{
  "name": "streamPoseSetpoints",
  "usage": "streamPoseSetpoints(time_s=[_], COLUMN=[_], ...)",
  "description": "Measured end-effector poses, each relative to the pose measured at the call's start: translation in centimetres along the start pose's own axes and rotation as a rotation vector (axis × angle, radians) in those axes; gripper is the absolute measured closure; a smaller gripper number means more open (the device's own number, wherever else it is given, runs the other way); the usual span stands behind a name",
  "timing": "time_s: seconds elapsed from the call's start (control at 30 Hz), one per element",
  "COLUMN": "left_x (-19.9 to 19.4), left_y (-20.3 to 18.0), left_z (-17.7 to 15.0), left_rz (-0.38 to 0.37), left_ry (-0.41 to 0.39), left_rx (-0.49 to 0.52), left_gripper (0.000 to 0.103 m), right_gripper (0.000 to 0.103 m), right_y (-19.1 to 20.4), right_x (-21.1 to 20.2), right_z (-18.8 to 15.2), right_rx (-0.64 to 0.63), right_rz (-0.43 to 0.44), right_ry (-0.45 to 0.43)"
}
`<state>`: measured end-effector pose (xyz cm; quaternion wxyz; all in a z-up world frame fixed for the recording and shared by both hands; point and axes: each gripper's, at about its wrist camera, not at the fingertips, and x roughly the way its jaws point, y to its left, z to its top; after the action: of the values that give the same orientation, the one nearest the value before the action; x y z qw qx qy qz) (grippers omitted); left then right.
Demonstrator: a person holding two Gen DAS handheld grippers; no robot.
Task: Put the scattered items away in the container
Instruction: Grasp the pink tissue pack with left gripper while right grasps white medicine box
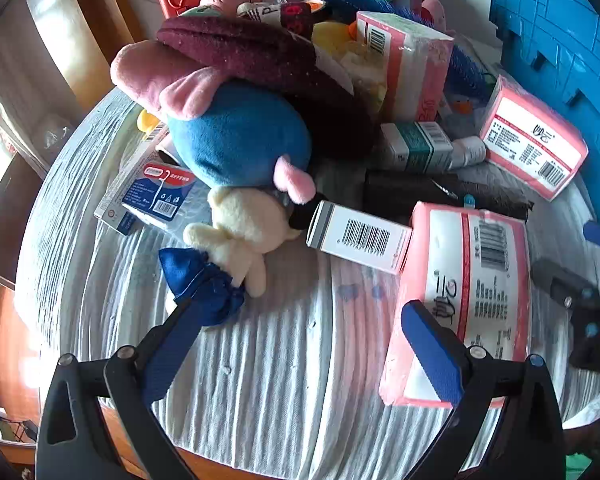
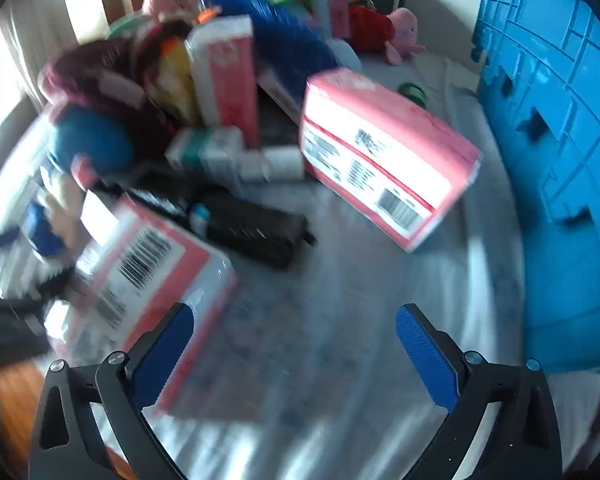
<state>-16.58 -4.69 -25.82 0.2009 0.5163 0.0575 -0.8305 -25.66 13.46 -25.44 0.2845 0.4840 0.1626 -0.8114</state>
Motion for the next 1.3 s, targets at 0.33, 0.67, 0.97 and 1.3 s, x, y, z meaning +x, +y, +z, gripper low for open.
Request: streamPoseSetpoints(time_s=[0.33,0.67,0.97,1.3], left_x=[-4.7,-0.4,-7.3,-5.7], left_y=[-3.6,-9.4,-2.7,9.4], left_z=[0.5,-1.9,-3.3,-5.3], left_rz=[-0.133,-0.113,-0.113,0.129], left_ry=[-0.067,0.056,-0.111,-0.088], left_rx=[0.016,0.125,0.0,-0.243], left_gripper=[0.002,0.012,0.016,0.016], right_gripper=[0.001,0.001,0.0,0.043], right_y=[-3.0,-6.5,-3.2,7.4], right_x=[-2.5,-3.0,-2.9,0.4], right_z=[-2.8,-6.4,-4.4,-0.8], right_rx=[0.118,0.181,0.097,-0.087], right_rz=[-0.061,-0.115,-0.011,0.194], right_ry=[0.017,0.055,-0.001,0.007])
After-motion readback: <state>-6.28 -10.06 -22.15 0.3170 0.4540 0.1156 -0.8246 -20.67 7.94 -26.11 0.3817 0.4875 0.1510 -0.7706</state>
